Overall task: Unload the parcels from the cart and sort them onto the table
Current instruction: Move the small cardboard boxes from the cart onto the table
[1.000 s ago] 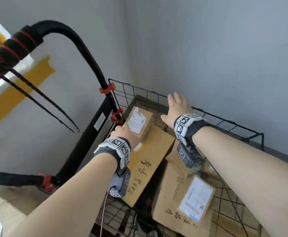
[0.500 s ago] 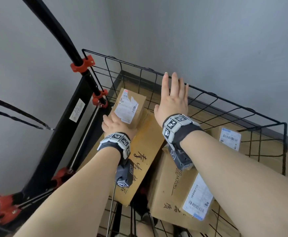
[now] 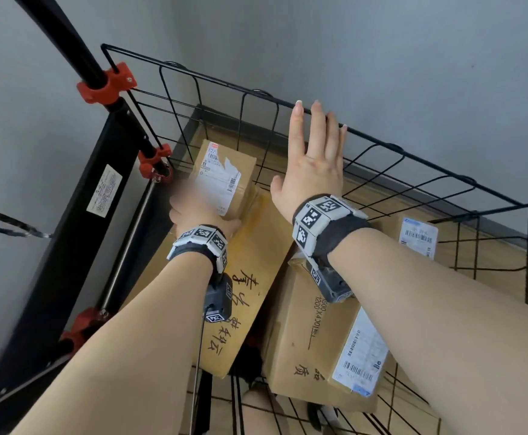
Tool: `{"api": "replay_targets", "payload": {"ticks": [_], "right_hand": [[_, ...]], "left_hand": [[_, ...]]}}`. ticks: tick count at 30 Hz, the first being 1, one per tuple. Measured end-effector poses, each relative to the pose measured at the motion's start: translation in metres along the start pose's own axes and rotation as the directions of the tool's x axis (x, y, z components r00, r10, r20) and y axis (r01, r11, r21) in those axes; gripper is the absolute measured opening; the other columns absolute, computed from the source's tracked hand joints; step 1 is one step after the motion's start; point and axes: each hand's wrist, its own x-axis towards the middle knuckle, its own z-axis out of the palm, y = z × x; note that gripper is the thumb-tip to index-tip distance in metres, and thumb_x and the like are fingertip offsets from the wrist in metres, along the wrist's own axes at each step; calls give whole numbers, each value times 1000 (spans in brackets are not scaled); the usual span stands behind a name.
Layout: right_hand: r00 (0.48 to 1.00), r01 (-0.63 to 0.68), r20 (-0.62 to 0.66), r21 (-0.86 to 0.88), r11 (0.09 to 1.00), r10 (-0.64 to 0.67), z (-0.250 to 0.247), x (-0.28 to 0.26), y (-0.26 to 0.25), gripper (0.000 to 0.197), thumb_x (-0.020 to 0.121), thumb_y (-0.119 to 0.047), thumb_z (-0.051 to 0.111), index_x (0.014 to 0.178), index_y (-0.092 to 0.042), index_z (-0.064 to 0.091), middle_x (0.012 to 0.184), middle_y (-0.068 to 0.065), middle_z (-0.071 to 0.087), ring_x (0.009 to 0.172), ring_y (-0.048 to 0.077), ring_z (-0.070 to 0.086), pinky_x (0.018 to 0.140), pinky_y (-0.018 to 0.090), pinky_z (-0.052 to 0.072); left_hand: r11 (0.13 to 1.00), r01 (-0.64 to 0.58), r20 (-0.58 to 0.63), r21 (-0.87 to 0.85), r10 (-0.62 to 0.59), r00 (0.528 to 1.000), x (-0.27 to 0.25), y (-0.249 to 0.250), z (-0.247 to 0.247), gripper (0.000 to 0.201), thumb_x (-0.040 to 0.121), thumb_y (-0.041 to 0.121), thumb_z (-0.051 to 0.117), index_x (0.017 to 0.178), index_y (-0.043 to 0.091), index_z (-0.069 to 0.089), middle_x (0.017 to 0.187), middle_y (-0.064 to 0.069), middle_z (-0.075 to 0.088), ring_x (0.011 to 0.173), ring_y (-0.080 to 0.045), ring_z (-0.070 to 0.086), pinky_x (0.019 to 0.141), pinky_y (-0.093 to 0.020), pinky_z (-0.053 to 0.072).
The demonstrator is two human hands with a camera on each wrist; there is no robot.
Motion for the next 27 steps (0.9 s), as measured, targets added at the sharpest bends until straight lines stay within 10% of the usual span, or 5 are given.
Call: {"api": "replay_targets", "payload": {"ticks": [17,22,27], "right_hand": [[913,-22,393,310,950,-107,-83,-18,27,79,89,-39,53,151,-15,9,159,-1,1,146,24,7,115,39,26],[826,-197,537,562,803,-172,-121,-64,30,59,87,-56,46,129,-14,49,128,7,56,113,29,55,92,34,44],[721,-387,614,740,550,-320,-167,-116,48,44,81,-50,58,111,-17,55,95,1,60,88,24,58,90,50,51]], "left_hand": [[973,-222,-107,-58,215,971,-127,-7,-88,122,55,40,86,147,22,8,144,2,16,135,-18,26,109,-37,37],[975,-191,-169,-114,171,971,-214,-14,-112,120,54,40,86,146,29,10,145,10,15,133,-15,30,108,-35,39],[967,-170,-270,-191,115,956,-323,-27,-122,114,56,36,87,144,26,16,140,7,24,113,-3,34,84,-18,40]]}}
